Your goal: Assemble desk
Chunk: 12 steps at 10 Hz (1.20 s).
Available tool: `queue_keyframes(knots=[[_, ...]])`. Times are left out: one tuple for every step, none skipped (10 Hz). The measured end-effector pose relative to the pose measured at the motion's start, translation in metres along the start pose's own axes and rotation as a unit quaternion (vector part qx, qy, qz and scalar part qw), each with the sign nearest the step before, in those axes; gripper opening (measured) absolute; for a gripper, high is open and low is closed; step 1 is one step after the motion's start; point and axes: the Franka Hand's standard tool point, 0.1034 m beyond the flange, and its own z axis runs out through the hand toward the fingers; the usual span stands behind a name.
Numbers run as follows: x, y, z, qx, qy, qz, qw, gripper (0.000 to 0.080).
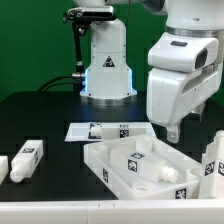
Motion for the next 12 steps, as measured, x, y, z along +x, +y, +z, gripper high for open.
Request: queue_keyframes(knots=[[-0.001, -0.001, 0.000, 0.004, -0.005, 0.001, 1.000, 0.0650], [-0.001, -0.001, 0.000, 0.004, -0.005, 0.001, 1.000, 0.0650], [-0.001, -0.001, 0.000, 0.004, -0.005, 0.001, 1.000, 0.0650], [-0.001, -0.001, 0.000, 0.004, -0.005, 0.001, 1.000, 0.0650], [-0.002, 0.000, 0.000, 0.004, -0.005, 0.004, 1.000, 0.0650], [-0.005, 0.006, -0.010, 0.006, -0.011, 0.035, 0.999, 0.0650], [0.001, 0.013, -0.019, 0.004, -0.011, 0.069, 0.998, 0.0650], [0.013, 0.016, -0.031, 0.004, -0.016, 0.126, 0.992, 0.0650], [0.025, 0.022, -0.044, 0.018, -0.043, 0.181, 0.982, 0.0650], [0.043, 0.031, -0.050, 0.020, -0.056, 0.250, 0.966, 0.0650], [0.064, 0.034, -0.049, 0.017, -0.054, 0.258, 0.964, 0.0650], [0.076, 0.030, -0.045, 0.011, -0.049, 0.247, 0.968, 0.0650]])
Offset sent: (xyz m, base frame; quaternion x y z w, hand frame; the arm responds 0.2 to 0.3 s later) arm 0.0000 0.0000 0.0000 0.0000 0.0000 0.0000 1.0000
